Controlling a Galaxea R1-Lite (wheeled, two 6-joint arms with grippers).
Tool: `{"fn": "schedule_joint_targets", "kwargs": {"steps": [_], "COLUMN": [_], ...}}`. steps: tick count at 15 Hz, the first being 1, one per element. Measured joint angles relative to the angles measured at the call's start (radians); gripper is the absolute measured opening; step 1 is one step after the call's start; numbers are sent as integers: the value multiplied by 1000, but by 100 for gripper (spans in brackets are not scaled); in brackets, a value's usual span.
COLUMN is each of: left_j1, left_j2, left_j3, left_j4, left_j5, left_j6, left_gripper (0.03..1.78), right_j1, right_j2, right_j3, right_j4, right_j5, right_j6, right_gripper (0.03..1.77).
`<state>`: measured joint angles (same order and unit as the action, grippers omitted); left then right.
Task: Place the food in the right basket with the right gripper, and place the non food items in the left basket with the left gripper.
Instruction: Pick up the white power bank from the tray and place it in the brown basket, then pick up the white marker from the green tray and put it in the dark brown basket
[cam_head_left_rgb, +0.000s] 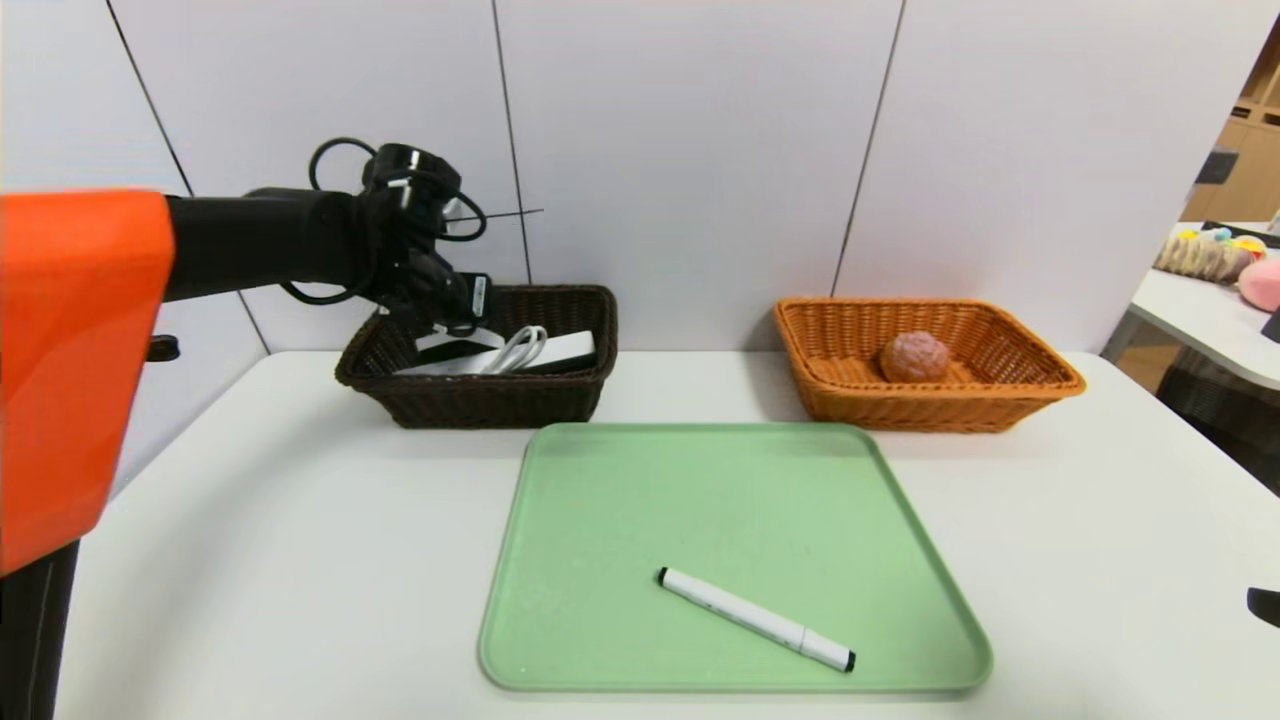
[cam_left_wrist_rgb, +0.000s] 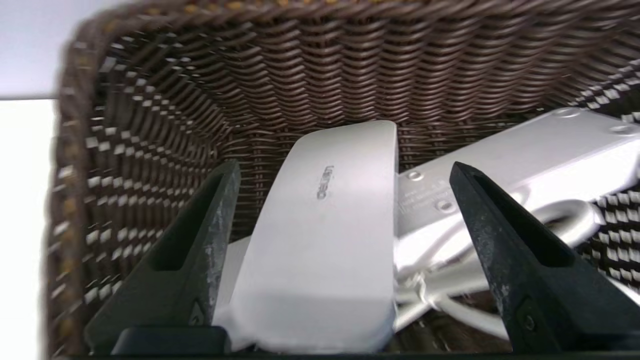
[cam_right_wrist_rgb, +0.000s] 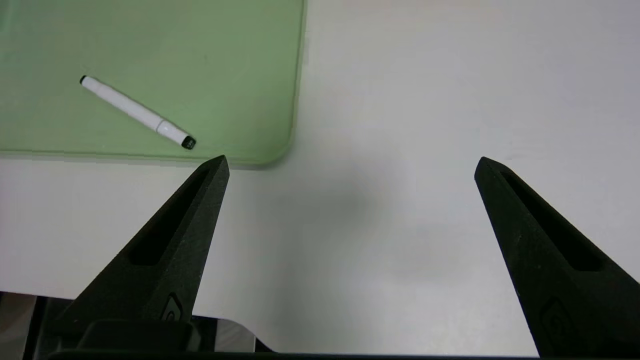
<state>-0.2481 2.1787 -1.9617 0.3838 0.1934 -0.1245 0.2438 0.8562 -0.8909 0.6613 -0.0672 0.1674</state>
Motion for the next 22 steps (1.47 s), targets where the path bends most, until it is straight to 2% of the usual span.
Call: {"fn": "schedule_joint_targets", "kwargs": {"steps": [3,6,8,10,12,15,17,19,22], "left_j1": [-35,-77,-121,-167,-198,-216,-212,-163,-63], "left_j2": [-138,-333,-487,-642,-795,-1006,-1122,-1208,-1289], "left_j3": [60,238,398,574,722,878,987,1057,1095], "left_j4": [95,137,140,118,86,70,63,60,59], "left_j5": [6,10,10,11,13,33,105,155,159], "left_j6": [-23,-38,-39,-24,12,90,150,176,181], "left_gripper": [157,161,164,165,166,167,167,168,169], "right_j1": [64,193,277,346,398,429,438,444,445], "right_j2": [44,135,223,325,418,536,607,665,719], "right_j3": [-41,-98,-122,-132,-137,-112,-76,-40,11], "right_j4": [-11,-33,-92,-173,-223,-344,-449,-539,-617], "right_j5": [21,71,87,105,147,185,188,189,186], "right_j6": [-124,-139,-158,-186,-195,-197,-199,-203,-203], "right_gripper": [170,170,170,170,170,170,170,170,170]}}
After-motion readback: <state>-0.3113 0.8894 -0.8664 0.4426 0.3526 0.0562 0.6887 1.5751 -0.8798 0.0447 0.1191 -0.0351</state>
